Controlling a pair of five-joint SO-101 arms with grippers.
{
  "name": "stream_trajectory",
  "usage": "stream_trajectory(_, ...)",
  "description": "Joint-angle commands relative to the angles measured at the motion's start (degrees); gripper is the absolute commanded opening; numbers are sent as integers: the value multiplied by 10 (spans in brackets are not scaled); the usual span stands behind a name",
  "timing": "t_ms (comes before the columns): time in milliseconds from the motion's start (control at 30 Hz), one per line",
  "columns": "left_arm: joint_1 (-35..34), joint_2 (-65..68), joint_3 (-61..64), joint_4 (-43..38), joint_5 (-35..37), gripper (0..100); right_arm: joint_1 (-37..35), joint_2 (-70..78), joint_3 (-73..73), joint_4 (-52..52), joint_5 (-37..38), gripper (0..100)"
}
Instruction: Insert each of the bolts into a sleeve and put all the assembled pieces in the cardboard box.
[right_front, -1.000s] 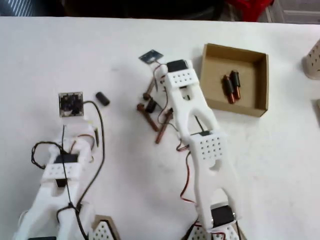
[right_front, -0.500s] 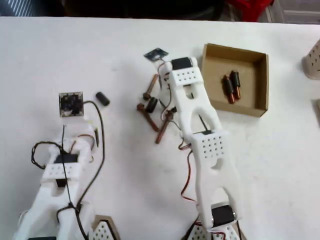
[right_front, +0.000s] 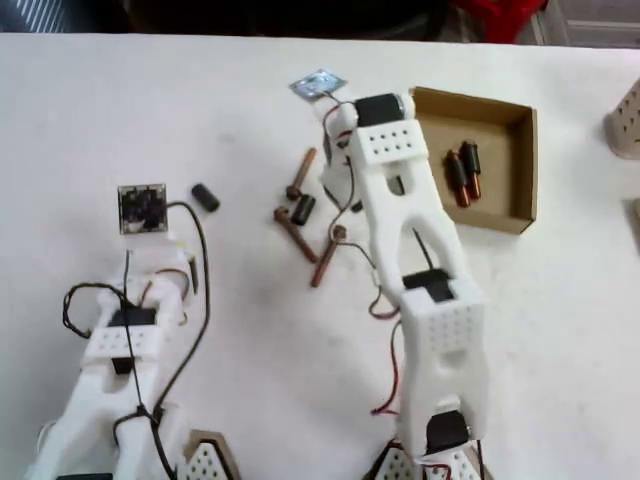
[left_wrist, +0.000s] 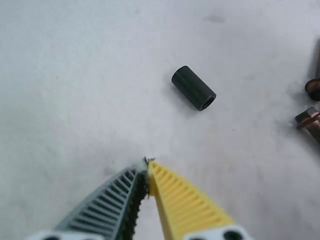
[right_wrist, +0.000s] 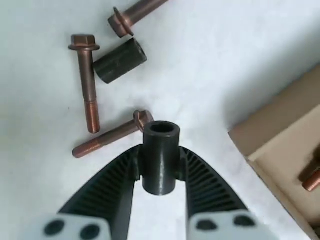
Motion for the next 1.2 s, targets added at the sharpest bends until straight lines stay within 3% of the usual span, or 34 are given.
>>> stream_trajectory(0,-1,0,-33,-14,-5,24,-5,-131,84,19,7,17)
stream_trajectory(233,-3,0,-33,-14,-5,24,-3,-265,258,-8,5,17)
stream_trajectory(533,-3,0,-33,-14,-5,24,0,-482,520,-146,2,17)
stream_trajectory(767,-4,0,-33,-14,-5,24,30,-636,685,-246,-108,17)
stream_trajectory(1033,-4,0,-33,-13,-5,24,21,-782,907,-477,-110,17)
stream_trajectory(1167,-4,0,-33,-13,-5,24,22,-838,958,-534,-110,17)
